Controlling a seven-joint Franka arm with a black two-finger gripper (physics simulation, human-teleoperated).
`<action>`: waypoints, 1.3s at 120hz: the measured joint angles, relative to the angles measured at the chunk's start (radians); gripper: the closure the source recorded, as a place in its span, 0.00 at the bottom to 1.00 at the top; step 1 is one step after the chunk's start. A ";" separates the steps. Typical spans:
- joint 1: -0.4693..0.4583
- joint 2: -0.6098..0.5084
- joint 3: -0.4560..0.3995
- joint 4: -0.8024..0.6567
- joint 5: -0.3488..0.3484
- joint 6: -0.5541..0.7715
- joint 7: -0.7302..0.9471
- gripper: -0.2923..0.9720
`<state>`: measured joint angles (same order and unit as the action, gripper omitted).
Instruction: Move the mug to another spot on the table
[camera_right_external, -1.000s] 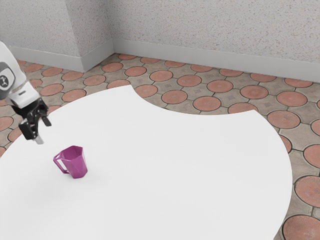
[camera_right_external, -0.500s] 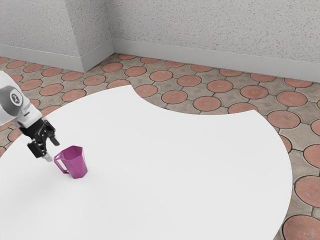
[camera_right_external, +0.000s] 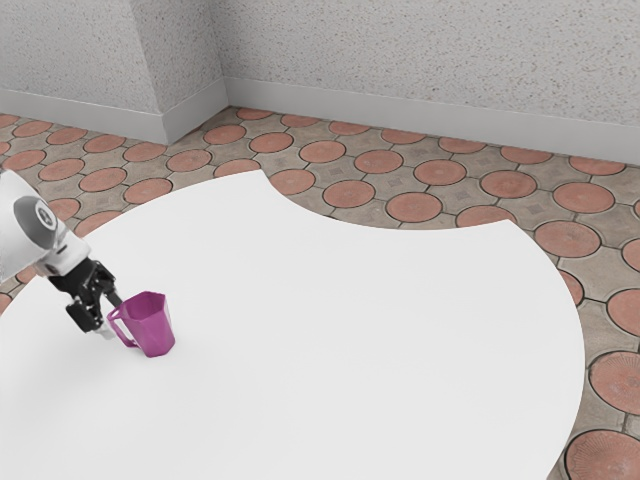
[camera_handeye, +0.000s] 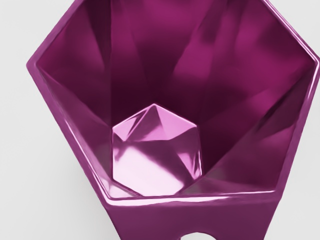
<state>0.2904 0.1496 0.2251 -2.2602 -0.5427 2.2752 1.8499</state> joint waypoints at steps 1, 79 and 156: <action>0.000 0.002 0.000 0.000 -0.001 0.000 0.001 0.23; -0.005 0.068 -0.016 0.011 -0.087 0.010 0.050 0.66; -0.017 0.083 -0.191 0.157 -0.255 0.019 0.105 0.84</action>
<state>0.2731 0.2324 0.0342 -2.1030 -0.7978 2.2940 1.9551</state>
